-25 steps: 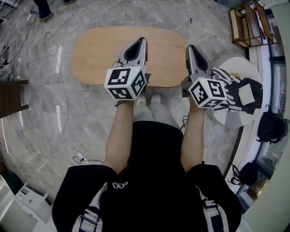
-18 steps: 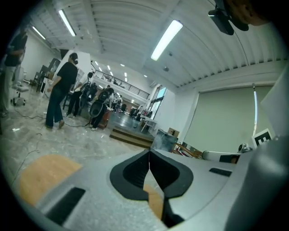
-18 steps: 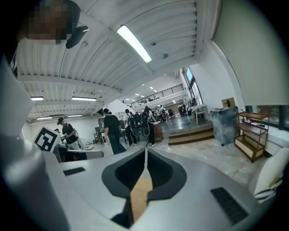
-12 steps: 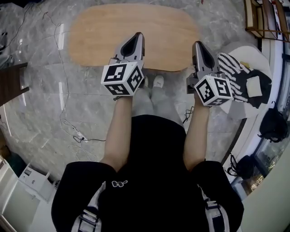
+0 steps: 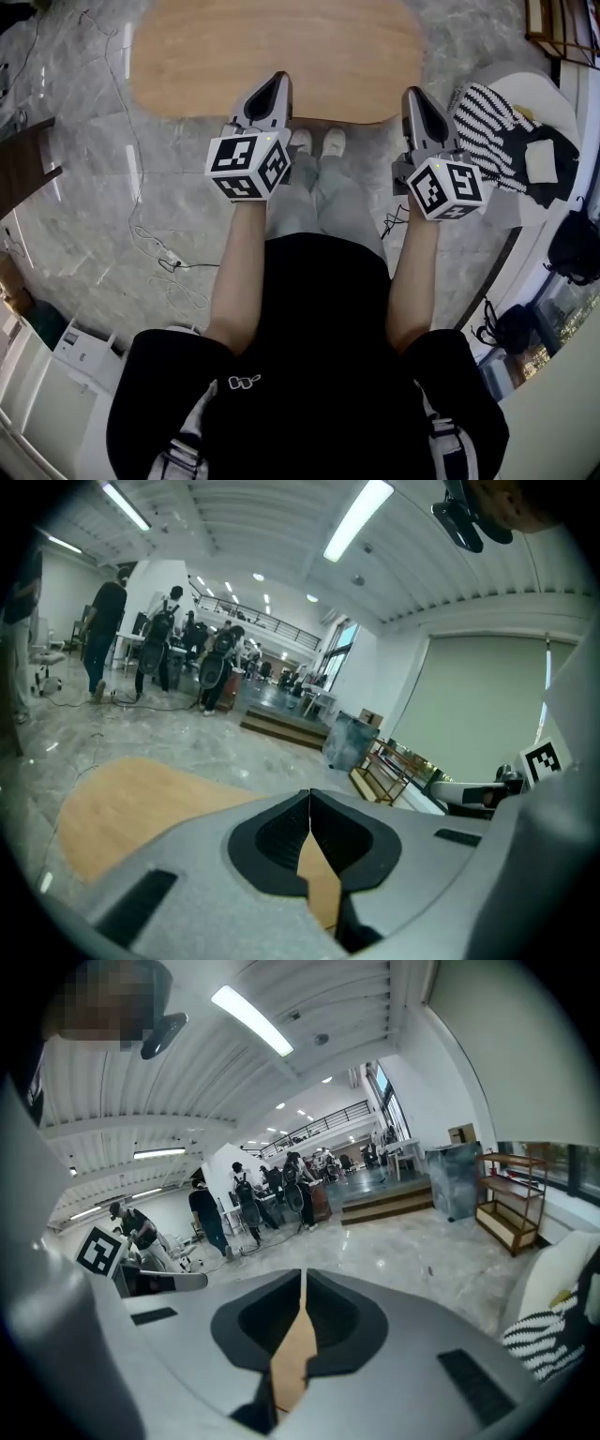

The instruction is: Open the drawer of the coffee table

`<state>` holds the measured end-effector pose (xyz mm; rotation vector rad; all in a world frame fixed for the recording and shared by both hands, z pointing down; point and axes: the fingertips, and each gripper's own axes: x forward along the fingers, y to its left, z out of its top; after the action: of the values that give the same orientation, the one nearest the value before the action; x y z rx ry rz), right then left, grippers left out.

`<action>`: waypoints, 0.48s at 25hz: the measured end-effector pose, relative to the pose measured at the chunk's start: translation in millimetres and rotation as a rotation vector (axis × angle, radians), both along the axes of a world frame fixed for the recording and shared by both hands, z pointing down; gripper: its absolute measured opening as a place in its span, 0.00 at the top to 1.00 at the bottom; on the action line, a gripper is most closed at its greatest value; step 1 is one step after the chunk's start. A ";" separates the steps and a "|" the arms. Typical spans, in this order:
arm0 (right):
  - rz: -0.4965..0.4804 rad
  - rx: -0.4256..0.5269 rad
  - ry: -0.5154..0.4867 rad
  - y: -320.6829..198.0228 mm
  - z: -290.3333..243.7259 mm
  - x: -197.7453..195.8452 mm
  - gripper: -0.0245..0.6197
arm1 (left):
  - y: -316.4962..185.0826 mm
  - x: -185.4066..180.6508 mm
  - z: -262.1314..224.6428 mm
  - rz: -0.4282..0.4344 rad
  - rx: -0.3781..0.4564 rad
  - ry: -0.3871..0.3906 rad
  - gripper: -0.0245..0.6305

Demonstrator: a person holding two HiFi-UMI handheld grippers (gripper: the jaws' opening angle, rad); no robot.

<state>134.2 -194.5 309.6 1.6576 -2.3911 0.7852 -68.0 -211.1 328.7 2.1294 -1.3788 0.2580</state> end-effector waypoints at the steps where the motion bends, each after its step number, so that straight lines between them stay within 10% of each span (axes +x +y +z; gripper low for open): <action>1: -0.002 -0.010 0.003 2.3 6.6 1.0 0.93 | 3.4 -1.0 7.7 0.006 -0.013 -0.008 0.95; 12: -0.049 -0.158 0.049 43.7 93.8 0.4 0.93 | 50.8 -27.0 103.3 0.069 -0.174 -0.092 0.95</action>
<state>134.6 -150.8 403.4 1.5339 -2.2642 0.8891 -95.0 -160.3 432.0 2.0445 -1.2855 0.4910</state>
